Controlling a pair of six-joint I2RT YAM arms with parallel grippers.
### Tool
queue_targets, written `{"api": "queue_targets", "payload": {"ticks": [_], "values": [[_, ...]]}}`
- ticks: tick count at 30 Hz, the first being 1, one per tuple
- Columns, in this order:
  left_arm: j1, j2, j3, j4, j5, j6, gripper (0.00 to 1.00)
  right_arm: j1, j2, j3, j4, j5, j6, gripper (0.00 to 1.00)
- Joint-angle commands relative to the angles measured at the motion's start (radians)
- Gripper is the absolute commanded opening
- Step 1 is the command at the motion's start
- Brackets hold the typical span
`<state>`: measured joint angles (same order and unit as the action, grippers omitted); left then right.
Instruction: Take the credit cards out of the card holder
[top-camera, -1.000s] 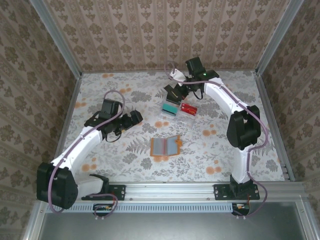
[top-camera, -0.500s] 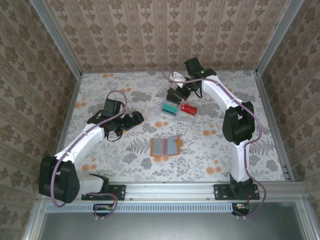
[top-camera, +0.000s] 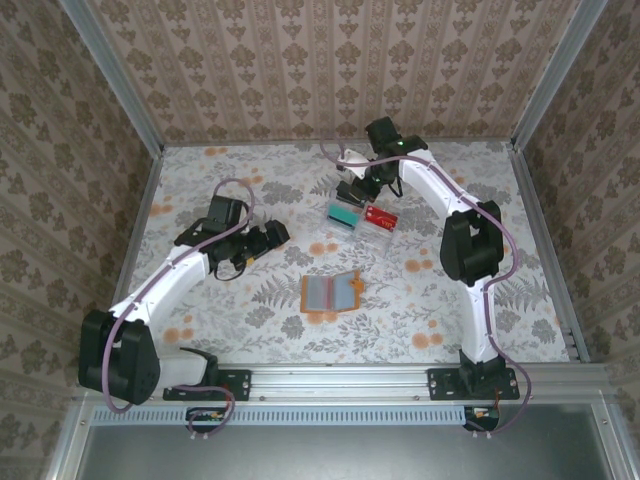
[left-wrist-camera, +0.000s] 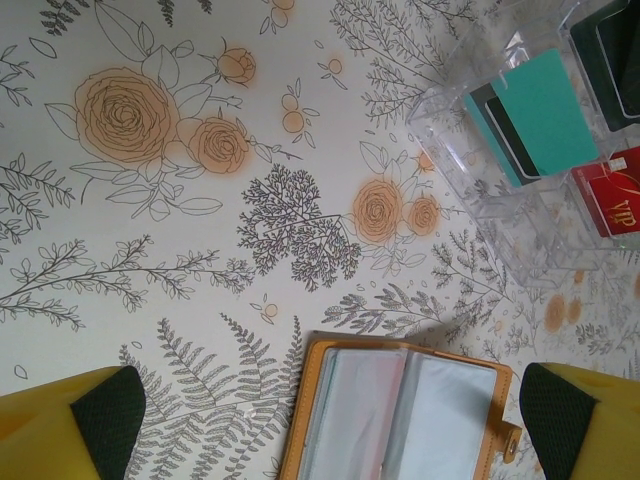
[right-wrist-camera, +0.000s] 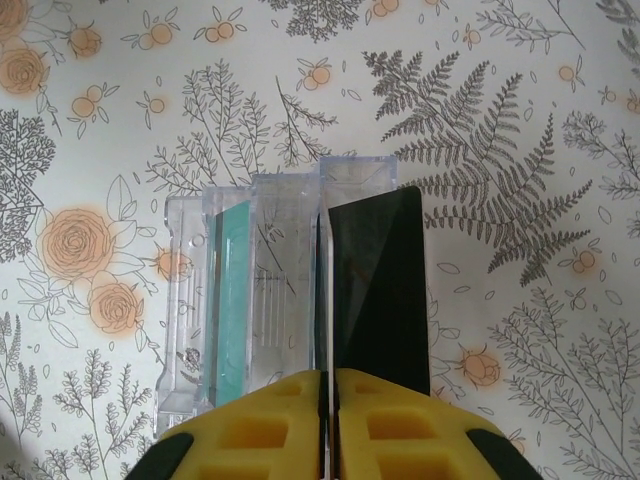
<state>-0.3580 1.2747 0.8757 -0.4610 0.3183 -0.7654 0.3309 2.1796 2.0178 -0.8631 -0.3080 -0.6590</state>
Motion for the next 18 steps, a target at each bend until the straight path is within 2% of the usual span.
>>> {"api": "queue_targets", "payload": {"ticks": [1,5,15,18], "values": [[0.008,0.0,0.028,-0.001,0.018,0.02,1.0,0.001,0.011,0.043,-0.036,0.027,0.002,0.2],[0.008,-0.003,0.024,0.002,0.021,0.018,1.0,0.003,0.001,0.061,-0.04,0.018,0.034,0.25],[0.01,-0.005,0.026,0.002,0.028,0.022,1.0,0.002,-0.055,0.048,0.002,0.021,0.092,0.23],[0.01,-0.009,0.025,-0.004,0.035,0.024,1.0,0.002,-0.116,0.02,0.025,0.01,0.169,0.31]]}}
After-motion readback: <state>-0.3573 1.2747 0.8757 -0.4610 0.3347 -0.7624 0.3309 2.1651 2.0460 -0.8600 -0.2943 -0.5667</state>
